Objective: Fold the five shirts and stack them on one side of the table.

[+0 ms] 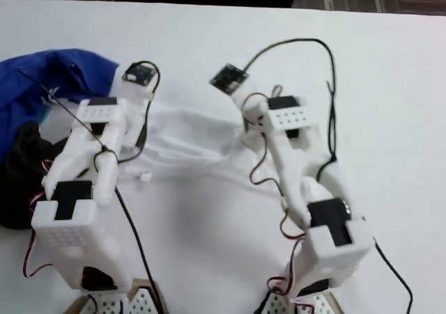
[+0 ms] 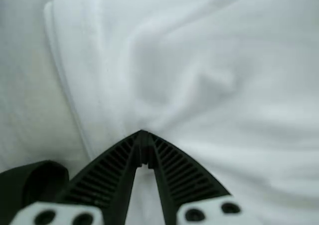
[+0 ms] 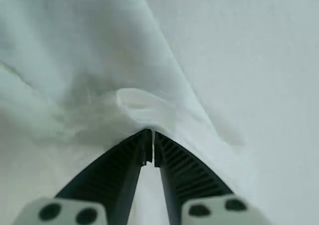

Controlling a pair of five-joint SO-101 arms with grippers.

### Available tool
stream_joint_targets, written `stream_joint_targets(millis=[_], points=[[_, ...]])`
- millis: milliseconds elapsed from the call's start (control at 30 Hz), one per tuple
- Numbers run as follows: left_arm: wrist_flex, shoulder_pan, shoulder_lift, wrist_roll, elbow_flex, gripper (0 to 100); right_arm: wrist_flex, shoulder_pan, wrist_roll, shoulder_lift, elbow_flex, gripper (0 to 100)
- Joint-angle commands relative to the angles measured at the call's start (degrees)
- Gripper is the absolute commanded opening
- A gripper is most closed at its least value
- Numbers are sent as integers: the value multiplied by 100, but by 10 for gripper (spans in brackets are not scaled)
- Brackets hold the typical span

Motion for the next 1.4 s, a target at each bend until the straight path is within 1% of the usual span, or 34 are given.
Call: stream_joint_targets(millis=[0, 100, 200, 367, 467, 533, 633, 767, 833, 933, 1067, 1200, 1367], points=[[-132, 0, 18, 53, -163, 24, -66, -154, -105, 426, -519, 21], [-132, 0, 18, 53, -163, 24, -57, -92, -105, 752, -659, 21], [-132, 0, 18, 53, -163, 24, 224, 31, -123, 673, -826, 21], [-132, 0, 18, 53, -163, 24, 1182, 295, -334, -171, -1152, 21], [-132, 0, 18, 53, -163, 24, 1622, 620, -334, -778, -1134, 21], [-132, 0, 18, 53, -163, 24, 1719, 919, -316, -963, -888, 21], [-132, 0, 18, 53, -163, 24, 1552, 1297, -308, -954, -290, 21], [-132, 0, 18, 53, -163, 24, 655, 1631, -299, -769, 396, 21], [-132, 0, 18, 53, -163, 24, 224, 1710, -299, -593, 545, 21], [-132, 0, 18, 53, -163, 24, -92, 1754, -290, -233, 554, 21], [-132, 0, 18, 53, -163, 24, -189, 2062, 229, 31, 369, 21], [-132, 0, 18, 53, -163, 24, -154, 2290, 264, 40, 176, 21], [-132, 0, 18, 53, -163, 24, 303, 2114, 246, 31, -79, 21]])
